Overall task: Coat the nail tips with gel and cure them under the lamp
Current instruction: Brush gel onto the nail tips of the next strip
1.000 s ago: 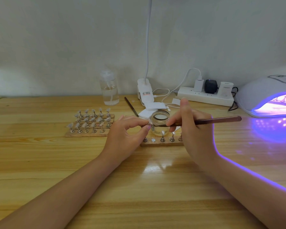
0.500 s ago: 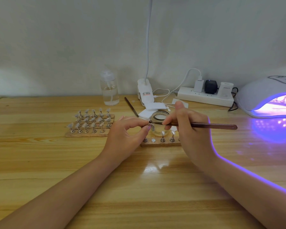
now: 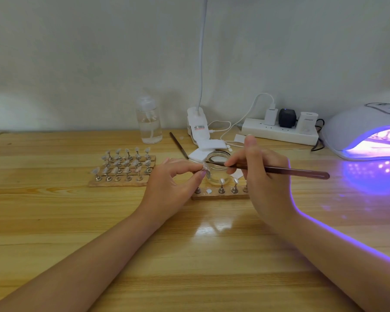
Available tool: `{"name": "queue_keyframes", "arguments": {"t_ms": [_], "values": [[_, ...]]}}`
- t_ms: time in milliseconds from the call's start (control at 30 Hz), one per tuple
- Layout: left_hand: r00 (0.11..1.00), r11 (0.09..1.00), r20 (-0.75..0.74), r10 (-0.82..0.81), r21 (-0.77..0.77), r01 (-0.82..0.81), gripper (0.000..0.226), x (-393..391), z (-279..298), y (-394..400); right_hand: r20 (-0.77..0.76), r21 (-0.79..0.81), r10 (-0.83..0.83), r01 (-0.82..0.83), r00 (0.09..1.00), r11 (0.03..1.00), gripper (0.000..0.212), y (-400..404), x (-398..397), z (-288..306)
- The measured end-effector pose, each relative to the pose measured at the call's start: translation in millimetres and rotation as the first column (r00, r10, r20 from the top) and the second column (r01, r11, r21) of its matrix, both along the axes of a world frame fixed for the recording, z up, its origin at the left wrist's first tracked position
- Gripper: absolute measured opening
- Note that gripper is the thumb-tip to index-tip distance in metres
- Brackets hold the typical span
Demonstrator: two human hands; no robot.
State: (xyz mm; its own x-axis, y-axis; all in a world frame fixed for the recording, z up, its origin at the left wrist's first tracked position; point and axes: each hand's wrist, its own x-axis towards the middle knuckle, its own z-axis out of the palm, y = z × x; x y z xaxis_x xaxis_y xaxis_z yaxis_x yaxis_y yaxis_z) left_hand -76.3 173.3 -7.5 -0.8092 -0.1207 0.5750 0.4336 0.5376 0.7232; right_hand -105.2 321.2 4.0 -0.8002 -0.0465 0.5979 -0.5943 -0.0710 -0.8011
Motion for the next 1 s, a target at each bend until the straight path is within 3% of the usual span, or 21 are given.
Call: {"name": "queue_keyframes", "arguments": {"t_ms": [300, 467, 667, 1000], "values": [[1.0, 1.0, -0.015, 0.005, -0.004, -0.006, 0.021, -1.3, -0.4, 0.1, 0.075, 0.03, -0.023, 0.02, 0.997, 0.999, 0.05, 0.5, 2.9, 2.9], [1.0, 1.0, 0.015, 0.012, 0.025, -0.013, 0.016, -0.1, 0.8, 0.5, 0.05, 0.007, -0.048, 0.048, 0.998, 0.999, 0.055, 2.0, 0.2, 0.7], [1.0, 0.999, 0.016, -0.001, 0.044, 0.0, 0.016, 1.0, 1.0, 1.1, 0.003, -0.015, -0.001, 0.001, 1.0, 1.0, 0.044, -0.5, -0.5, -1.1], [0.999, 0.998, 0.037, 0.021, 0.054, -0.023, 0.016, -0.1, 1.7, 1.0, 0.028, -0.002, 0.027, -0.027, 0.999, 1.0, 0.048, -2.0, 2.9, -1.2]]}}
